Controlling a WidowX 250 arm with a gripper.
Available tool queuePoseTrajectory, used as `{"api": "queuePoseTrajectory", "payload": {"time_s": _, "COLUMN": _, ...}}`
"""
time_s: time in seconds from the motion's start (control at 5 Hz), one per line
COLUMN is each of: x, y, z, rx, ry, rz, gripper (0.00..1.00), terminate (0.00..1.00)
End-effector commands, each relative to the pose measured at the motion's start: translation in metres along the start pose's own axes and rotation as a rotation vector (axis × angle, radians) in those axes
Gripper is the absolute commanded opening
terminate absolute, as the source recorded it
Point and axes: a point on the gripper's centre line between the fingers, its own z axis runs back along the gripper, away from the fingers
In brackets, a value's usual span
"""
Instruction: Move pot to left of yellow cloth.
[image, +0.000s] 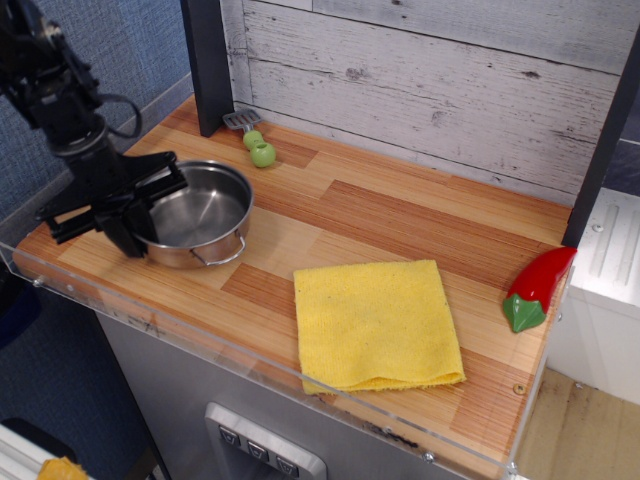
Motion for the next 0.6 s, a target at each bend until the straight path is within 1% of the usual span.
{"api": "queuePoseTrajectory", "payload": {"time_s": 0.0, "x": 0.0094, "y": 0.0106, "z": 0.0013, "rx": -0.022, "ry": -0.026, "rz": 0.045, "gripper": 0.0, "terminate": 0.0}}
{"api": "queuePoseTrajectory", "payload": {"time_s": 0.2, "x": 0.0077, "y": 0.0085, "z": 0.0044, "rx": -0.016, "ry": -0.034, "rz": 0.064, "gripper": 1.0, "terminate": 0.0}}
{"api": "queuePoseTrajectory", "payload": {"time_s": 0.4, "x": 0.0072, "y": 0.0085, "z": 0.0047, "rx": -0.004, "ry": -0.027, "rz": 0.058, "gripper": 1.0, "terminate": 0.0}}
